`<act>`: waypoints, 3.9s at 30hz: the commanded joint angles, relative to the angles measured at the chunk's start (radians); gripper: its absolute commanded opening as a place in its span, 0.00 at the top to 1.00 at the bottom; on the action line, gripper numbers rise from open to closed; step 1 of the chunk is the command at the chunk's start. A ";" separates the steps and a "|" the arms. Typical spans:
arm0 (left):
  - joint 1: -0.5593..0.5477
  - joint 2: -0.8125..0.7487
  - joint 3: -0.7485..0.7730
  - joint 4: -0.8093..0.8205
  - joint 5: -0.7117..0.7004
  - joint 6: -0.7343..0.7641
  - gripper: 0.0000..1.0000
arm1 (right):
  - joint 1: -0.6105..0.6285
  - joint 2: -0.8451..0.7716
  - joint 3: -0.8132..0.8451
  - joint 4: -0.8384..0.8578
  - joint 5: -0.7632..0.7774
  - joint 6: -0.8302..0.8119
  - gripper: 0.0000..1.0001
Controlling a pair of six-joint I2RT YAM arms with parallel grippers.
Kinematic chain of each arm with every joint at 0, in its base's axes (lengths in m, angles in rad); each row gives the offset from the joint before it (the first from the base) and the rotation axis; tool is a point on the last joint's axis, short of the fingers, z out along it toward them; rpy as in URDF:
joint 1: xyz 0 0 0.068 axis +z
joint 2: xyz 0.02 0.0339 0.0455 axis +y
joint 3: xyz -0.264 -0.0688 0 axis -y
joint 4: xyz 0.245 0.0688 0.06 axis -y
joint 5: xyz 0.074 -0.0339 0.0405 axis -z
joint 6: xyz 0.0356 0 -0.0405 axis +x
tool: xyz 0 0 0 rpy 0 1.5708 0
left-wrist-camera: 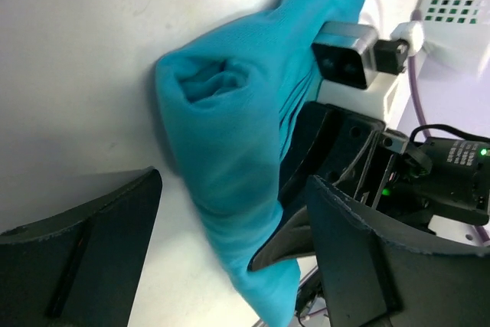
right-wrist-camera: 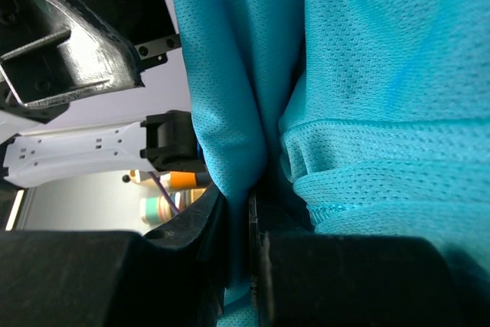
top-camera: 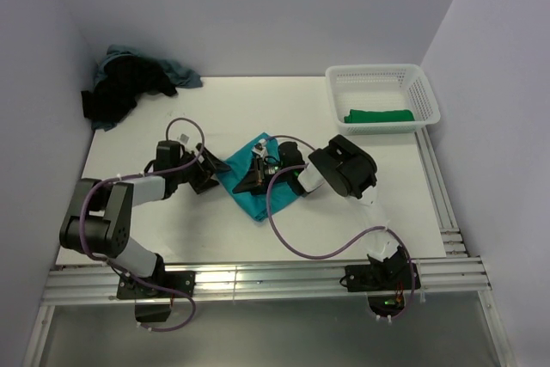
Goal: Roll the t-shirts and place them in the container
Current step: Roll the tshirt
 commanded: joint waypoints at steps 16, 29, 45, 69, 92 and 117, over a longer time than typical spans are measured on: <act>-0.044 0.152 0.063 0.109 -0.102 -0.048 0.99 | 0.012 -0.055 0.060 -0.515 0.008 -0.302 0.87; -0.046 0.121 0.120 -0.053 -0.238 -0.077 1.00 | 0.054 -0.249 0.031 -0.976 0.134 -0.617 0.57; -0.049 0.120 0.105 -0.053 -0.246 -0.073 1.00 | 0.167 -0.485 -0.078 -1.219 0.326 -0.718 0.37; -0.070 0.097 -0.006 0.229 -0.005 -0.053 1.00 | 0.134 -0.562 0.074 -1.426 0.466 -0.806 0.22; -0.073 0.084 0.004 0.169 0.027 -0.008 1.00 | 0.248 -0.506 0.473 -1.728 0.898 -0.976 0.25; -0.073 0.153 0.063 0.115 0.022 0.010 1.00 | 0.345 -0.788 0.178 -1.735 0.778 -0.879 0.43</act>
